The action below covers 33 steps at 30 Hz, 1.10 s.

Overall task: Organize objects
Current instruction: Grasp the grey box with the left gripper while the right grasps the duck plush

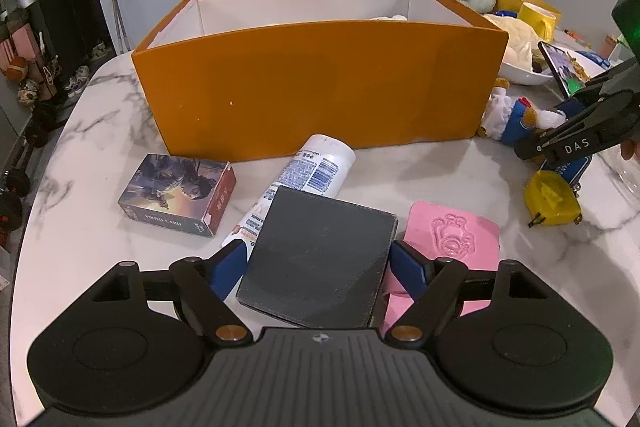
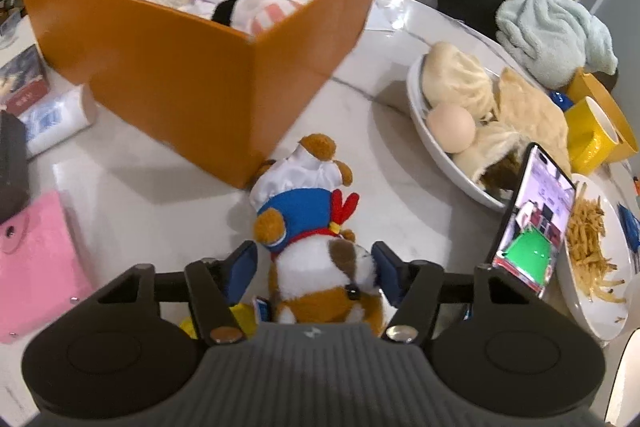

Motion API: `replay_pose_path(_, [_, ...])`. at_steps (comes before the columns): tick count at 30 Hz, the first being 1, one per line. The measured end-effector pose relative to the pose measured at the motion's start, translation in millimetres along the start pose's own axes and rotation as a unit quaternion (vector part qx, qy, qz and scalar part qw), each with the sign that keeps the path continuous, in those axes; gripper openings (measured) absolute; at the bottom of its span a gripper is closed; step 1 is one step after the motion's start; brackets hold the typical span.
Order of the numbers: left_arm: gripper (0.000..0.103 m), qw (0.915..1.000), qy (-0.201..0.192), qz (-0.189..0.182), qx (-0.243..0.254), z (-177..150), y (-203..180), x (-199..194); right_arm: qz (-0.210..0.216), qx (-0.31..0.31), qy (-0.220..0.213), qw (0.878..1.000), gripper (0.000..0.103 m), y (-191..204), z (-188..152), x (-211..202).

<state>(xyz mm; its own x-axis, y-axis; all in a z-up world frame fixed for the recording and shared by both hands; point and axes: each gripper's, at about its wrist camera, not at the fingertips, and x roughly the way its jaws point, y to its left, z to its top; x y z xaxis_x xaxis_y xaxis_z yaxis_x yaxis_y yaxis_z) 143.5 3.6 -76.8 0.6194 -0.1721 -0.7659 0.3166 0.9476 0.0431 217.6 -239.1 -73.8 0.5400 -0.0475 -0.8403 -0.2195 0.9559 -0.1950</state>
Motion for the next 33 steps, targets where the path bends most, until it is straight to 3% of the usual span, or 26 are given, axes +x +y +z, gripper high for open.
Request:
replay_pose_path(7, [0.096, 0.9995, 0.028, 0.008, 0.011, 0, -4, 12, 0.006, -0.018, 0.017, 1.000, 0.064, 9, -3, -2])
replay_pose_path(14, [0.096, 0.9990, 0.037, -0.008, -0.024, 2, 5, 18, 0.010, -0.041, 0.047, 0.998, 0.065, 17, -4, 5])
replay_pose_path(19, [0.093, 0.9988, 0.039, -0.009, -0.028, 3, 6, 18, 0.038, 0.019, 0.049, 0.998, 0.059, 0, -1, 15])
replay_pose_path(33, [0.092, 0.9988, 0.019, -0.024, -0.038, 2, 13, -2, 0.058, 0.029, 0.021, 0.998, 0.055, -2, -7, -11])
